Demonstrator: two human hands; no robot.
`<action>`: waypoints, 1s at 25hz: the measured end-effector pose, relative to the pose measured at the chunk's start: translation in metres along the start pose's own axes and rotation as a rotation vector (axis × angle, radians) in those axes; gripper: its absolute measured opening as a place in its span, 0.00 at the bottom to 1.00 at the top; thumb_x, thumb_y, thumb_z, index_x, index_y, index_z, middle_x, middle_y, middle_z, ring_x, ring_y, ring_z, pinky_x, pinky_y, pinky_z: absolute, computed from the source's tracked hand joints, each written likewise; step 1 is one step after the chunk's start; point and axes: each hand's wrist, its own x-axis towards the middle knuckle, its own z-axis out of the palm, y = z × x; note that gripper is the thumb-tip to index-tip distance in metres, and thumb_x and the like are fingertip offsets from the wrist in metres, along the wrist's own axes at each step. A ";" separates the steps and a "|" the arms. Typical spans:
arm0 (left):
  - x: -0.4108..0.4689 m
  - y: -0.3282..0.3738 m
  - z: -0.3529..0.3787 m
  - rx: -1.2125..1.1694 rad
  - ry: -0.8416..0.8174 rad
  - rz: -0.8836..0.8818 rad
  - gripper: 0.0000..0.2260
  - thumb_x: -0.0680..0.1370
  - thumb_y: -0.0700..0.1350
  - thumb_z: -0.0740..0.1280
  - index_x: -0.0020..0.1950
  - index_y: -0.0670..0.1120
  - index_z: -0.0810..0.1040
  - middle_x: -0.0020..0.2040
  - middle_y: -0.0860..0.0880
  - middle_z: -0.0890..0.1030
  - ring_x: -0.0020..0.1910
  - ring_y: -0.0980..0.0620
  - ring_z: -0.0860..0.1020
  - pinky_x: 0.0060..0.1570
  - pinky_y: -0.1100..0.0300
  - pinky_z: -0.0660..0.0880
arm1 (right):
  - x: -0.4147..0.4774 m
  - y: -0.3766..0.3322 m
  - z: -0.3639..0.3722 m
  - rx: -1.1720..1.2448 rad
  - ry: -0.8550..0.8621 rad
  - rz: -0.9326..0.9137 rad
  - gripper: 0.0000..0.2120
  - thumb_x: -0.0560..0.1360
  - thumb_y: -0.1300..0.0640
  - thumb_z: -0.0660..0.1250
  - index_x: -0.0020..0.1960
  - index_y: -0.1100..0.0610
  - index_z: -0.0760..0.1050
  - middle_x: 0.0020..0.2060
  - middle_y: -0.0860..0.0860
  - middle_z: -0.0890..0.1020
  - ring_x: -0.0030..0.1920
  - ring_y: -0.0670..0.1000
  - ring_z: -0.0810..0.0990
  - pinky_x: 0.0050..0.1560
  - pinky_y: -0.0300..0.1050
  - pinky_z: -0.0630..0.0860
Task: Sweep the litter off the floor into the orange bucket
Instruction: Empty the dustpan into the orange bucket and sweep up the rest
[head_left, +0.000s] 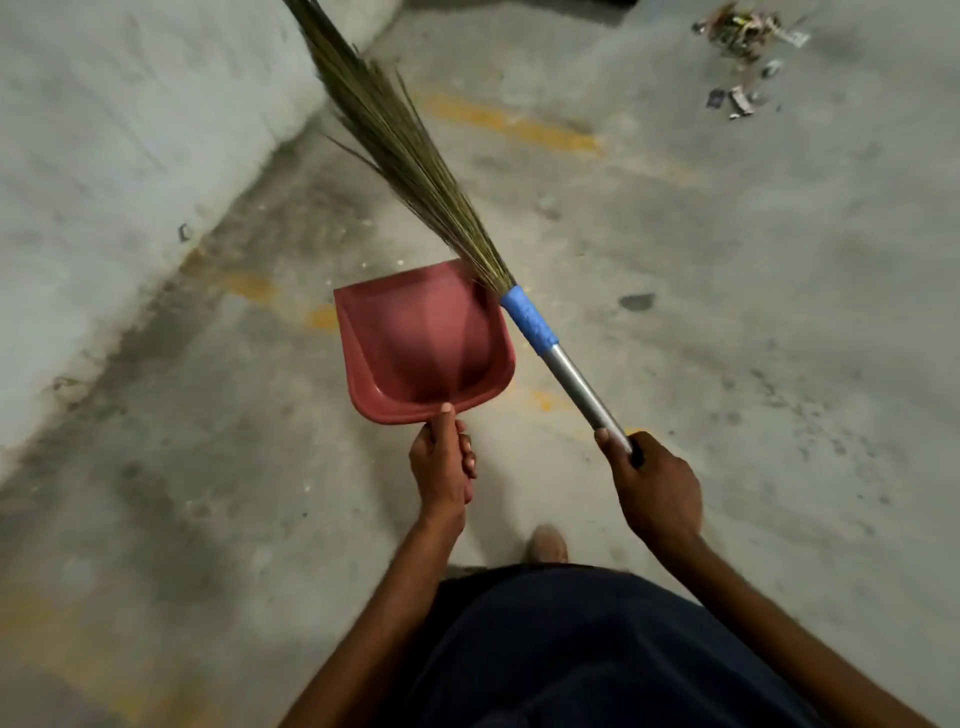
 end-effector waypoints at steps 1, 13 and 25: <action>0.002 0.002 0.022 0.028 -0.023 -0.006 0.16 0.84 0.53 0.65 0.40 0.46 0.74 0.28 0.49 0.72 0.21 0.53 0.66 0.22 0.63 0.61 | 0.015 0.009 -0.010 0.013 0.004 0.020 0.28 0.78 0.26 0.52 0.40 0.50 0.72 0.27 0.49 0.76 0.29 0.52 0.76 0.31 0.50 0.76; 0.149 0.062 0.298 0.222 -0.276 0.007 0.15 0.84 0.53 0.66 0.42 0.44 0.76 0.28 0.49 0.72 0.22 0.53 0.66 0.21 0.62 0.64 | 0.259 0.032 -0.073 0.168 0.026 0.247 0.29 0.78 0.26 0.53 0.38 0.50 0.69 0.29 0.49 0.76 0.30 0.52 0.76 0.30 0.45 0.66; 0.268 0.137 0.631 0.361 -0.503 -0.018 0.16 0.84 0.52 0.65 0.42 0.43 0.75 0.28 0.49 0.72 0.22 0.54 0.68 0.22 0.63 0.64 | 0.567 0.083 -0.188 0.213 0.200 0.356 0.31 0.78 0.26 0.54 0.36 0.53 0.69 0.27 0.49 0.75 0.29 0.52 0.75 0.30 0.45 0.63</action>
